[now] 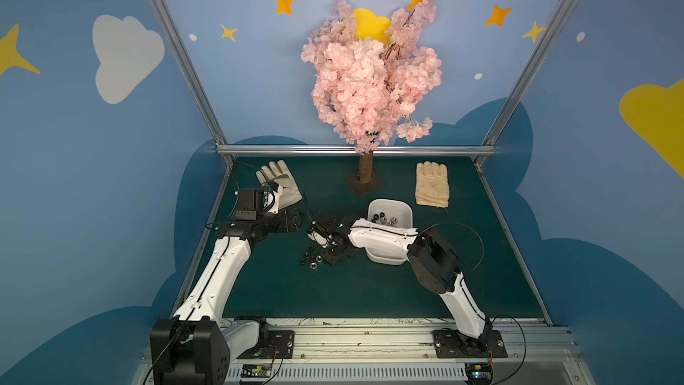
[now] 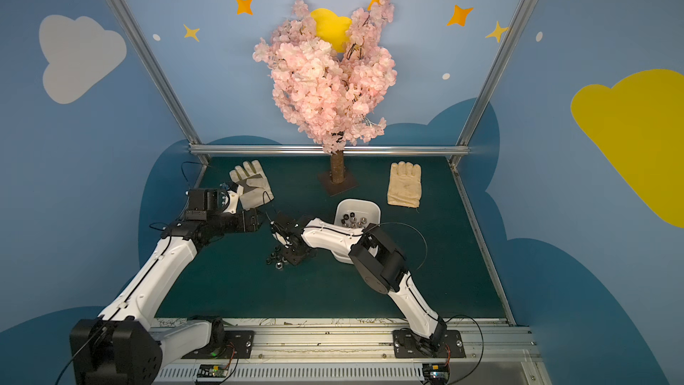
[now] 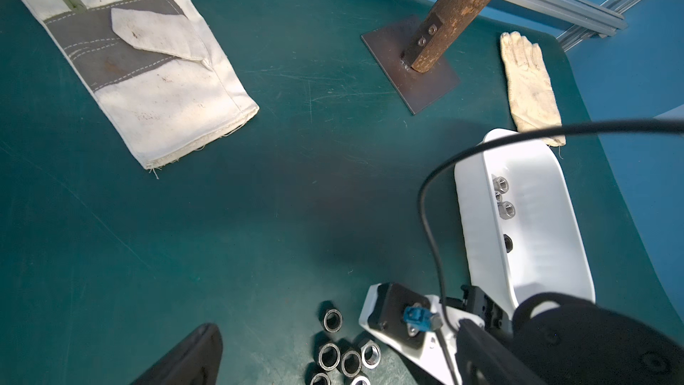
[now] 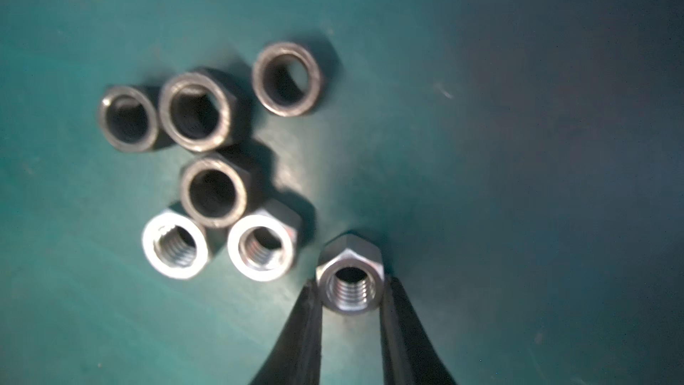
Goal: Put the nuts on the desktop into the storage box
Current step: Pick up the nut from the center of the board, then place the nut in the storage box.
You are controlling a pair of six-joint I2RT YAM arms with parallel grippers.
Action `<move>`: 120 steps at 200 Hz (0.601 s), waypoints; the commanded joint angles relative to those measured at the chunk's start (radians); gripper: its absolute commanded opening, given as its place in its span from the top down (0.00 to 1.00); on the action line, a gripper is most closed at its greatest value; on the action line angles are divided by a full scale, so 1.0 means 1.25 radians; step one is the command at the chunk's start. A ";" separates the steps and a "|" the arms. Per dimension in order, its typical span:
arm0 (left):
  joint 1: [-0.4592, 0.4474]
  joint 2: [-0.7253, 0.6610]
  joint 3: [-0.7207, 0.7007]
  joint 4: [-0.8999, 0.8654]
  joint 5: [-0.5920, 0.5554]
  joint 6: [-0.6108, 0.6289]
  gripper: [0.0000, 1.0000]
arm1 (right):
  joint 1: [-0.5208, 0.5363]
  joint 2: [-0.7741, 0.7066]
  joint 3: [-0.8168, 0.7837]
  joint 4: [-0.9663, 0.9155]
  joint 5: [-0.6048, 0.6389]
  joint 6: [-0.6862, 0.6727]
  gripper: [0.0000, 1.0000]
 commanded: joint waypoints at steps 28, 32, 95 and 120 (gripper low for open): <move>0.003 -0.013 -0.003 0.001 0.002 -0.002 0.00 | -0.106 -0.202 -0.110 0.071 0.013 0.035 0.79; 0.003 -0.012 -0.004 0.001 0.003 -0.002 0.00 | -0.118 -0.212 -0.119 0.071 0.014 0.037 0.79; 0.002 -0.011 -0.002 0.003 0.007 -0.003 0.00 | -0.288 -0.311 -0.246 0.063 0.042 0.056 0.78; 0.003 -0.011 -0.004 0.004 0.006 -0.003 0.00 | -0.324 -0.290 -0.267 0.037 0.057 0.048 0.79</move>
